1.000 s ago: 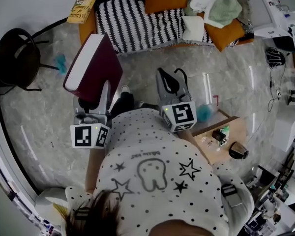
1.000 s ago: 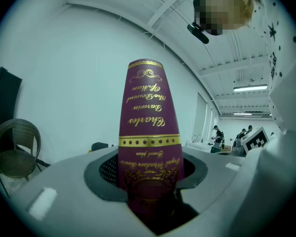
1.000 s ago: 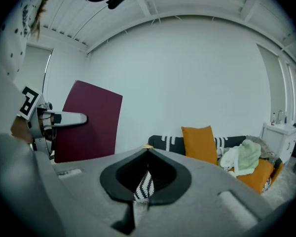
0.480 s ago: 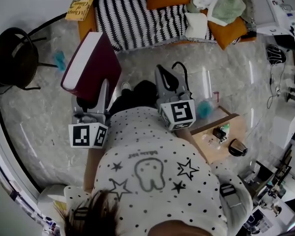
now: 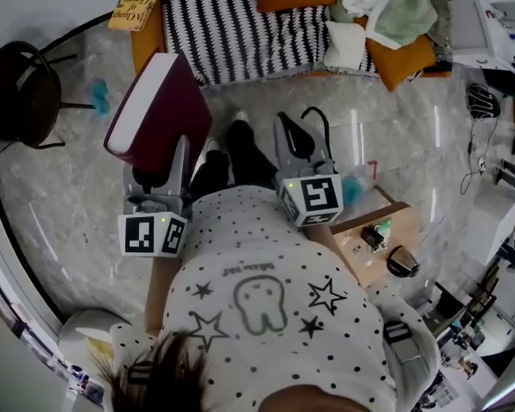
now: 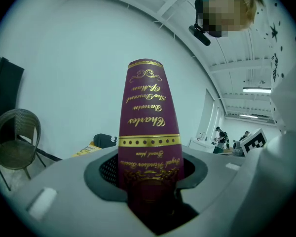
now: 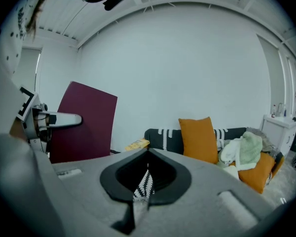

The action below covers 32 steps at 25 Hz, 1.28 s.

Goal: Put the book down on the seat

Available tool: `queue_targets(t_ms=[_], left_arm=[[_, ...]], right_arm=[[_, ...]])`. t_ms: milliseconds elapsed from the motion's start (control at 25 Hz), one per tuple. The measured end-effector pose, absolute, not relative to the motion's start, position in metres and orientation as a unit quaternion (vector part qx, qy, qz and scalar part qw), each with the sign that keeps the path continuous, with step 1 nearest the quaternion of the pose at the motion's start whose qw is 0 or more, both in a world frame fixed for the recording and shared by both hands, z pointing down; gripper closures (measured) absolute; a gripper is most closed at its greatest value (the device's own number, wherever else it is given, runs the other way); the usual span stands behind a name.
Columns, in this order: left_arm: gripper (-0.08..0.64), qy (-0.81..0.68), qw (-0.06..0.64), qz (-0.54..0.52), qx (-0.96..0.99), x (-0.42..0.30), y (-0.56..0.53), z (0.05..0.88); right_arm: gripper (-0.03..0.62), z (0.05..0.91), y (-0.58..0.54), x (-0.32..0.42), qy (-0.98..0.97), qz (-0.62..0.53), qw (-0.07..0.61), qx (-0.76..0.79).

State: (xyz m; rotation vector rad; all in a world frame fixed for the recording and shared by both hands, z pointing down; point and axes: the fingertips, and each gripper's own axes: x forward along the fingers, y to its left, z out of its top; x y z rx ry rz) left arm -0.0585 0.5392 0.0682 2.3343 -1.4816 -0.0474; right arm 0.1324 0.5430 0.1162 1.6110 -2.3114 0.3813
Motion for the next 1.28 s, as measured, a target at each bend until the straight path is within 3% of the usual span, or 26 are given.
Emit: queue_targets(t_ms=[1280], left_arm=[[0.333,-0.594,0.131,-0.053,0.792,-0.022,0.442,0.041]], right_arm=[[0.591,0.103,0.423,0.178,-0.850,0.088,0.129,0.503]])
